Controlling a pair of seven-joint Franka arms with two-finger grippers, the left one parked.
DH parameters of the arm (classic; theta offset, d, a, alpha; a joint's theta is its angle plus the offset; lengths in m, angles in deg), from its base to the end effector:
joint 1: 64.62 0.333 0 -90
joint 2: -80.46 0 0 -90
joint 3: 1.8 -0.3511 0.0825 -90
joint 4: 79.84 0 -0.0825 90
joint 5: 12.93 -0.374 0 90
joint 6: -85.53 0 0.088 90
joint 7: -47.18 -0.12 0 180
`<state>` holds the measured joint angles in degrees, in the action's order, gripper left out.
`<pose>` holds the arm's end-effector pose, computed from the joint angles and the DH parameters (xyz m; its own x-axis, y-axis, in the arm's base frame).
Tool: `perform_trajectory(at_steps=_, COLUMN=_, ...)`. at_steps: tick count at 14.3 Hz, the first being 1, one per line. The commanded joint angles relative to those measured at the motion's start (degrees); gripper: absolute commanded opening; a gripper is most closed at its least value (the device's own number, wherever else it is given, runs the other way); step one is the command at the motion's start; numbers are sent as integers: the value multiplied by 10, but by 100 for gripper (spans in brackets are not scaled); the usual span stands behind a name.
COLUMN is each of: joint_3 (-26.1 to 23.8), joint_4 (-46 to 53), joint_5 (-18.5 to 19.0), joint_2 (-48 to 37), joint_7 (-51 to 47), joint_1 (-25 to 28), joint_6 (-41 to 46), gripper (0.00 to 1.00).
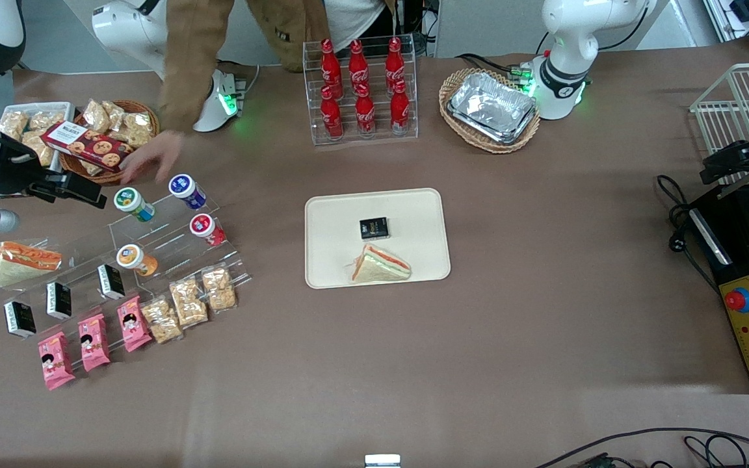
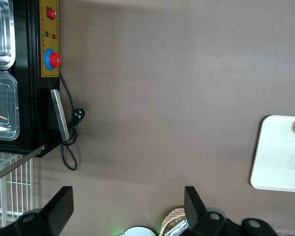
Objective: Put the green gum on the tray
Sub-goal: 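Move the right gripper over the acrylic stand toward the green gum jar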
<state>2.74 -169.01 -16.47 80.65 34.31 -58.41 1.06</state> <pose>0.5337 0.0235 0.6437 0.9774 -0.1881 -0.0966 -0.1928 -0.9804 -0.0410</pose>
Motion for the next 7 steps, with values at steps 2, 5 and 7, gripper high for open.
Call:
perform_trajectory(at_steps=2, joint_3=-1, joint_4=18, joint_5=6, joint_2=9, joint_7=1, joint_1=-4, joint_6=11, gripper=99)
perform_trajectory(at_steps=5, joint_3=0, joint_4=18, joint_5=6, joint_2=9, joint_7=0, joint_1=-4, joint_6=12, gripper=99)
perform_trajectory(at_steps=7, joint_3=0, joint_4=14, joint_5=5, joint_2=8, joint_7=0, joint_1=-4, joint_6=18, gripper=100)
